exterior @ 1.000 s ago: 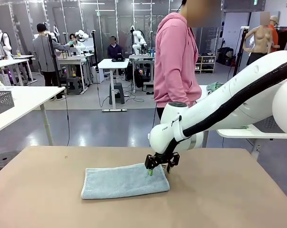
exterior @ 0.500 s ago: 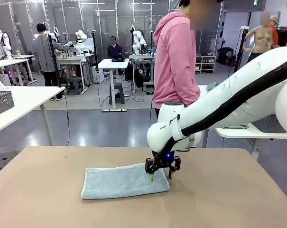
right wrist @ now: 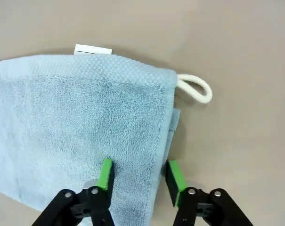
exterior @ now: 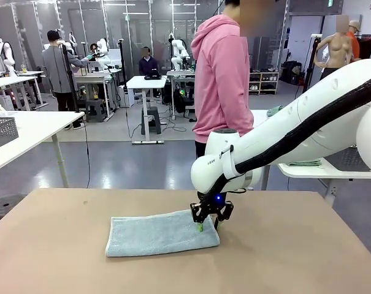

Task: Fold the towels and place them in the basket.
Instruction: When a person lays out a Towel with hook on the table, fold it in half twice.

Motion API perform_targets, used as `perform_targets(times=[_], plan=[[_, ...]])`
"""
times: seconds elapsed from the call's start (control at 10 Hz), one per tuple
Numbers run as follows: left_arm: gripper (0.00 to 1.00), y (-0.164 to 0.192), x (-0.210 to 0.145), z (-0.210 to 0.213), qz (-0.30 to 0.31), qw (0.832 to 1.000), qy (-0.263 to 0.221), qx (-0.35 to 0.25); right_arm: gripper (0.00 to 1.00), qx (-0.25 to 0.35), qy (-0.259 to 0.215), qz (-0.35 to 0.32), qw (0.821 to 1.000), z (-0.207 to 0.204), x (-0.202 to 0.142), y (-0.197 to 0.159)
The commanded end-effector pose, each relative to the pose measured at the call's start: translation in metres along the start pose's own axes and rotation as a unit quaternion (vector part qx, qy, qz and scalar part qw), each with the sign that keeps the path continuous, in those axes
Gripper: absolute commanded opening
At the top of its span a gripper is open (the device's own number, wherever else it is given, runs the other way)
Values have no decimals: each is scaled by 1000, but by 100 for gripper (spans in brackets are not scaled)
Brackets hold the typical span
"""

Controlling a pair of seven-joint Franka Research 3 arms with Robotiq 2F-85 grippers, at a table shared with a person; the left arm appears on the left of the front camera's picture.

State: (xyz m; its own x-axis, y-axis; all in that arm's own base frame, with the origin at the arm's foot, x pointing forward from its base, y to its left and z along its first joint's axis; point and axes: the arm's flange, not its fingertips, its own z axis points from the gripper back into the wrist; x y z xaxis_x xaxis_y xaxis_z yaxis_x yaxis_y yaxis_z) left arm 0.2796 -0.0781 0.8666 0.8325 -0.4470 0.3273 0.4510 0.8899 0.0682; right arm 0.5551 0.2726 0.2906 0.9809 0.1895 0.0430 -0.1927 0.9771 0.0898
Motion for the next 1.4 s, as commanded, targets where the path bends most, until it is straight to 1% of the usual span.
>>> perform_targets(times=[0.0,0.6,0.8,0.9,1.0,1.1,1.2,1.3], plan=[[100,0,-5,2,-5,1000,-2,0,0,-6,6,-11,1000,-5,-1,3],[100,0,-5,2,-5,1000,-2,0,0,-9,12,-13,1000,-5,-4,4],[100,0,-5,2,-5,1000,-2,0,0,-10,13,-16,1000,6,-10,-14],[100,0,-5,2,-5,1000,-2,0,0,-28,16,-27,999,16,-18,-27],[100,0,-5,2,-5,1000,-2,0,0,-79,13,-46,996,29,-28,-42],[100,0,-5,2,-5,1000,-2,0,0,-109,8,-69,992,41,-38,-56],[100,0,-5,2,-5,1000,-2,0,0,-124,11,-88,988,52,-50,-66],[100,0,-5,2,-5,1000,-2,0,0,-133,5,-104,986,62,-58,-70]])
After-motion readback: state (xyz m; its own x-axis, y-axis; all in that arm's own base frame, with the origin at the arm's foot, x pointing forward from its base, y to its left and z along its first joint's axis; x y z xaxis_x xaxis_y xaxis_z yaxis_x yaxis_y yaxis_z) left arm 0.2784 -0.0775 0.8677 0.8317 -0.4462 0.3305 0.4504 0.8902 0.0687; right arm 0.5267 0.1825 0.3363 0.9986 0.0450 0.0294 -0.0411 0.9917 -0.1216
